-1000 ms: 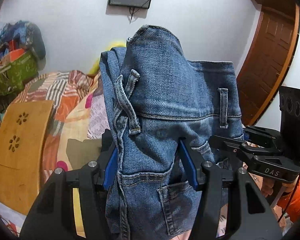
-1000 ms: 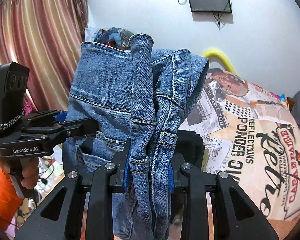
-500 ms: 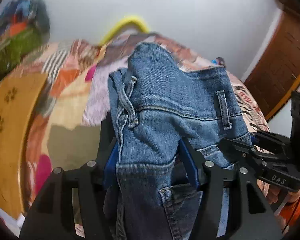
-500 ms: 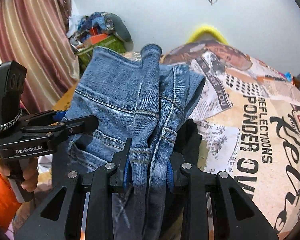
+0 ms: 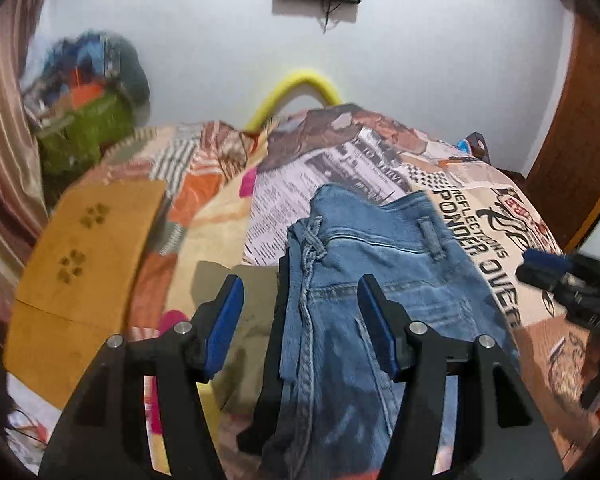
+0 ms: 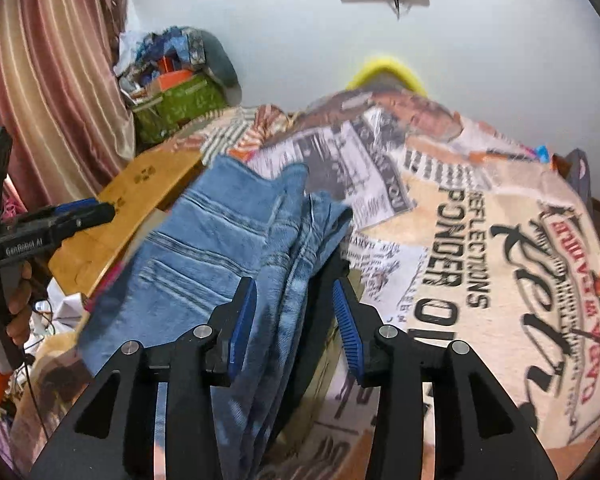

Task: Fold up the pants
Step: 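Lower the folded jeans onto the bed with both tools and open them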

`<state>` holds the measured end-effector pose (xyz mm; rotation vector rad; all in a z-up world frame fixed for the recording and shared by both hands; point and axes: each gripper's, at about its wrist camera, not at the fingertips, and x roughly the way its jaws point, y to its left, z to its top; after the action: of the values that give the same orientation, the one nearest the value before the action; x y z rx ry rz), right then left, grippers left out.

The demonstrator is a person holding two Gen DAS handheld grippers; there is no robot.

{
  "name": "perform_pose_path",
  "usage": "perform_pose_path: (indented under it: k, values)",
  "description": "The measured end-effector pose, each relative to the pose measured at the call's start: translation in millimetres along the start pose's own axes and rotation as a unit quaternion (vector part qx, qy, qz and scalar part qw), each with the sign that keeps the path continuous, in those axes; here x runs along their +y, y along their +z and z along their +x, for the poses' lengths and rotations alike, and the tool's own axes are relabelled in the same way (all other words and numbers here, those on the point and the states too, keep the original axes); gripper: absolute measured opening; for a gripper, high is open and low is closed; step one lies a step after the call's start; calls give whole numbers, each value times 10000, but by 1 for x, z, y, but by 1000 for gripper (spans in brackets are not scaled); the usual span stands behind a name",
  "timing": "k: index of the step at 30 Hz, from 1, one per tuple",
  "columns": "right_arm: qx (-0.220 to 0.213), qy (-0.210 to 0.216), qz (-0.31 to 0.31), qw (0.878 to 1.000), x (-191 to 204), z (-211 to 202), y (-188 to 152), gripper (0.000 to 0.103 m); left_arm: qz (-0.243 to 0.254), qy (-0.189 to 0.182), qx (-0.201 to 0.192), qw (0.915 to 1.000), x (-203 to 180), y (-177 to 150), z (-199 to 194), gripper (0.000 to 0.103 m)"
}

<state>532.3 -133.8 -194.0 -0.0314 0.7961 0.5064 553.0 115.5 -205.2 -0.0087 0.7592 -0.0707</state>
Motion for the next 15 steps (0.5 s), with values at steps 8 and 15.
perform_pose_path:
  k: [8,15]
  values:
    - [-787,11,-466,9958,42,-99,-1,37,309,-17,-747,9967,-37,-14,-115,59]
    - [-1465,164,-561,9875,75,-193,-13,37,270,22,-1520,9880,-57,-29,-231,59]
